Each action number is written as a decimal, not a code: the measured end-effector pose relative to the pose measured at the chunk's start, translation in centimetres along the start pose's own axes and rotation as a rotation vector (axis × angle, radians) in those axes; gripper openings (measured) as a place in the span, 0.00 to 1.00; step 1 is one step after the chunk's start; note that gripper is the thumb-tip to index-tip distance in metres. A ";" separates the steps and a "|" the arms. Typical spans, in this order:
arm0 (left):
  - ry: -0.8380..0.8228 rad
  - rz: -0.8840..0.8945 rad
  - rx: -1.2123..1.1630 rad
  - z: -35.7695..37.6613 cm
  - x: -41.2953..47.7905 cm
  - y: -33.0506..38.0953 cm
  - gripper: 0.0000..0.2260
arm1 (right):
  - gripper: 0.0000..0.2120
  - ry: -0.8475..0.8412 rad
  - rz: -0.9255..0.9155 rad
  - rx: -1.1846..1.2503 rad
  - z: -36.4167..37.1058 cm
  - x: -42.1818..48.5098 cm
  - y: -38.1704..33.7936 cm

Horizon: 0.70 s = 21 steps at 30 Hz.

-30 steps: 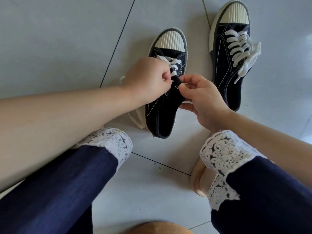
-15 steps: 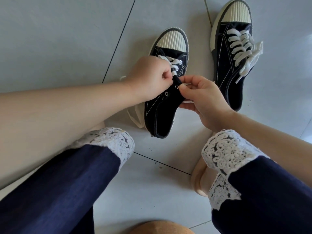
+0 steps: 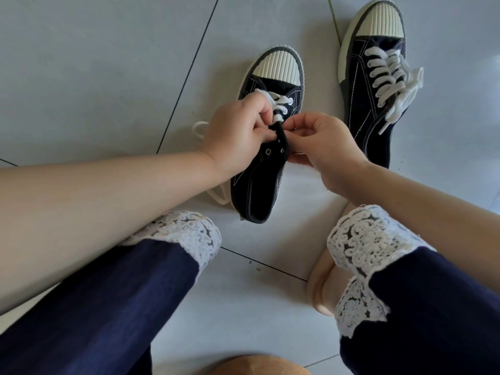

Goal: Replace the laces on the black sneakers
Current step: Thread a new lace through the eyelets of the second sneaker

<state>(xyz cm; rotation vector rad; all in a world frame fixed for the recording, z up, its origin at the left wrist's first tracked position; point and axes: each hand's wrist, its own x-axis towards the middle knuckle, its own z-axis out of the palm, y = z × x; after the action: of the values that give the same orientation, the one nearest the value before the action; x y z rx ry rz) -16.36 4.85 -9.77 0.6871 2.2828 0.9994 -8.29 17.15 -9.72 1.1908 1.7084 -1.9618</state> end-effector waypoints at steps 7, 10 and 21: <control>-0.072 -0.141 -0.101 0.1 0.7 -0.1 0.05 | 0.08 -0.107 0.020 -0.066 -0.6 0.6 -0.5; -0.090 -0.179 -0.115 0.2 1.0 -0.1 0.05 | 0.08 -0.112 -0.020 -0.188 -0.8 0.8 -0.9; -0.149 -0.169 -0.015 -0.1 2.0 0.3 0.12 | 0.07 -0.113 0.015 -0.062 -1.0 0.7 -0.3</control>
<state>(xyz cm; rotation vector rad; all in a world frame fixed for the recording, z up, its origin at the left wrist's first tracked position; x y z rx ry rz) -17.80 6.18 -10.04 0.5336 2.1614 0.8563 -8.57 18.41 -10.00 1.0481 1.6867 -1.9141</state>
